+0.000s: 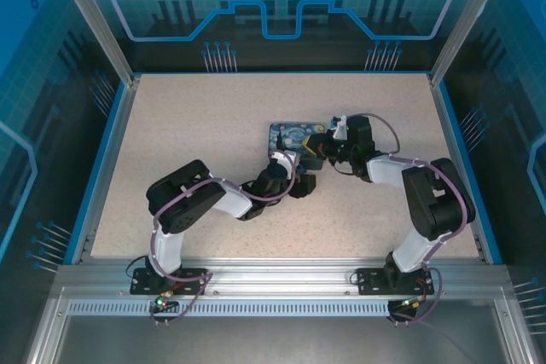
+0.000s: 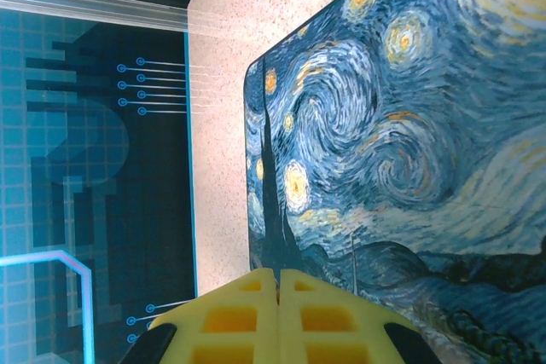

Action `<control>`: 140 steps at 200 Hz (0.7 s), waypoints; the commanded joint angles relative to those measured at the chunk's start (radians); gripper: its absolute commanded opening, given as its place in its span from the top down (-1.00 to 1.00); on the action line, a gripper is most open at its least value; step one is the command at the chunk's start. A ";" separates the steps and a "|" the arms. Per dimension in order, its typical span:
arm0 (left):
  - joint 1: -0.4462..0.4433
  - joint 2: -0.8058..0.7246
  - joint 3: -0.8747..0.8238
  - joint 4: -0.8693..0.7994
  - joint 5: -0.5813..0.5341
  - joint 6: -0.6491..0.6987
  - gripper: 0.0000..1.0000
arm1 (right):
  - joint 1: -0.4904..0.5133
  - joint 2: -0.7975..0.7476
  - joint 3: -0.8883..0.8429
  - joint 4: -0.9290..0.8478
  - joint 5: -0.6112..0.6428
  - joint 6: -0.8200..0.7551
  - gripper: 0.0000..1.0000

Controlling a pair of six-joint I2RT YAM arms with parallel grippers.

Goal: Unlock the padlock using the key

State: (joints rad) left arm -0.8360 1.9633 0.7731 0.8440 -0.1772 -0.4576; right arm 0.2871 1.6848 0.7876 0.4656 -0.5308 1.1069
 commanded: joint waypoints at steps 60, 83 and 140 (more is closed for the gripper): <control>-0.006 0.068 0.074 0.070 -0.093 -0.024 -0.30 | -0.007 0.040 0.016 0.038 -0.006 0.016 1.00; -0.003 0.091 0.083 0.079 -0.081 -0.055 -0.17 | -0.010 0.042 0.022 0.031 -0.006 0.016 1.00; 0.007 0.121 0.081 0.076 -0.075 -0.105 0.19 | -0.018 0.036 0.023 0.027 -0.011 0.016 1.00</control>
State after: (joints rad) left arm -0.8368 2.0590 0.8352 0.8890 -0.2474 -0.5289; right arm 0.2806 1.7119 0.7876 0.4808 -0.5312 1.1187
